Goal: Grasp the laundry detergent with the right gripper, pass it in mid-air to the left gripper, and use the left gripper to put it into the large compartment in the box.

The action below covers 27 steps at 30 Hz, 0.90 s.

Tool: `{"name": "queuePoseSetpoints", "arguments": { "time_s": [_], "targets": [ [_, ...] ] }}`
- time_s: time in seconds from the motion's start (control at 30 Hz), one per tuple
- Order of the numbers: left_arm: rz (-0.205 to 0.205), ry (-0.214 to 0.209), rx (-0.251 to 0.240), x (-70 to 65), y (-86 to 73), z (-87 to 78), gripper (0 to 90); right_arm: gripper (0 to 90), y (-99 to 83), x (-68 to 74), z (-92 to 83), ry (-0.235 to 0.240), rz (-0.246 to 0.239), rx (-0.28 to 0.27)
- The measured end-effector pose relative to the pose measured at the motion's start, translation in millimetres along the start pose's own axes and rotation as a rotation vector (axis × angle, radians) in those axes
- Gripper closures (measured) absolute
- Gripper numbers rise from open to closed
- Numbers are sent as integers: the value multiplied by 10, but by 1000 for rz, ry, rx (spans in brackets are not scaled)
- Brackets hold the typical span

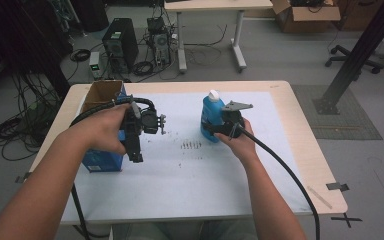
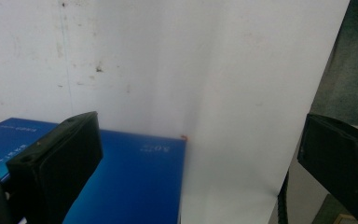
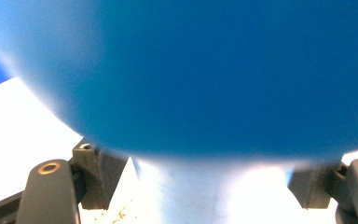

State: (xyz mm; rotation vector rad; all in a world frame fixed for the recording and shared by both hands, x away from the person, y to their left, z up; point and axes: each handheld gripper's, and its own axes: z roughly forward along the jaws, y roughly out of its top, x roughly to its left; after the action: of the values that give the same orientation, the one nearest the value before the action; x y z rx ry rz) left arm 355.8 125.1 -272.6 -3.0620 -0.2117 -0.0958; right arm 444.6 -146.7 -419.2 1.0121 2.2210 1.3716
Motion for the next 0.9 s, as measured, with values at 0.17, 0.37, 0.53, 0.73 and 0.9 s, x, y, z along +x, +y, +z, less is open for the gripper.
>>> {"name": "queuePoseSetpoints", "arguments": {
  "time_s": [0.17,0.37,0.53,0.73,0.9],
  "targets": [
    [-1,0,-1,-4,0,-2,4,322,-4,14,6,8,-11,8],
    [-1,0,0,-3,1,1,4,384,-7,14,0,-11,-20,11],
    [4,1,1,4,13,7,4,420,-11,12,-2,-24,-34,11],
    [4,1,4,6,35,4,4,448,-16,16,-4,-29,-38,1],
    [8,2,3,5,52,-5,4,464,-12,14,-9,-26,-38,1]
  ]
}}
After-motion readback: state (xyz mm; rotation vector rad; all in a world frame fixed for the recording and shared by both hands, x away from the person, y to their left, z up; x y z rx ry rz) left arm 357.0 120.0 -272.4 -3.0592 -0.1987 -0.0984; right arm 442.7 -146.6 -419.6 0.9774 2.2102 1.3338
